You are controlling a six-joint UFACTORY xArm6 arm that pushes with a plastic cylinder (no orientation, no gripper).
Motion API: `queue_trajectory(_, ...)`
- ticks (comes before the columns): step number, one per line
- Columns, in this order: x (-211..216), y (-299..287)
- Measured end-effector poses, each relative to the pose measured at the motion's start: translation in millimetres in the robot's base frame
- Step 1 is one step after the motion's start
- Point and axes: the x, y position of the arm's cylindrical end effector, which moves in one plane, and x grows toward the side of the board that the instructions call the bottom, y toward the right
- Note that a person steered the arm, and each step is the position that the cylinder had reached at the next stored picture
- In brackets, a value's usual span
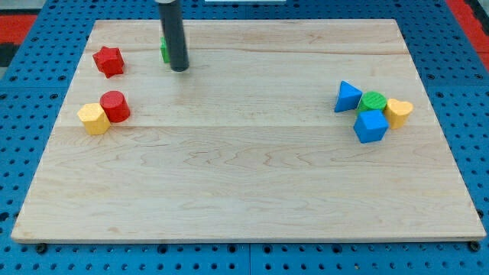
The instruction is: Move the red star top left to the board
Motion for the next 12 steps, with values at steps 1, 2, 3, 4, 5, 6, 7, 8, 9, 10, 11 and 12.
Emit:
queue_trajectory(1, -23.1, -6.3)
queue_trajectory(2, -54.9, 36.1)
queue_trajectory(3, -16.1, 14.9)
queue_trajectory(4, 28.3, -36.0)
queue_trajectory(5, 49.8, -68.9)
queue_trajectory(6, 22.5, -108.1)
queue_trajectory(7, -2.8, -102.7)
queue_trajectory(8, -37.6, -65.1)
queue_trajectory(9, -38.5, -58.2)
queue_trajectory(10, -16.4, -78.9)
queue_trajectory(11, -49.3, -99.3)
queue_trajectory(12, -57.2, -77.1)
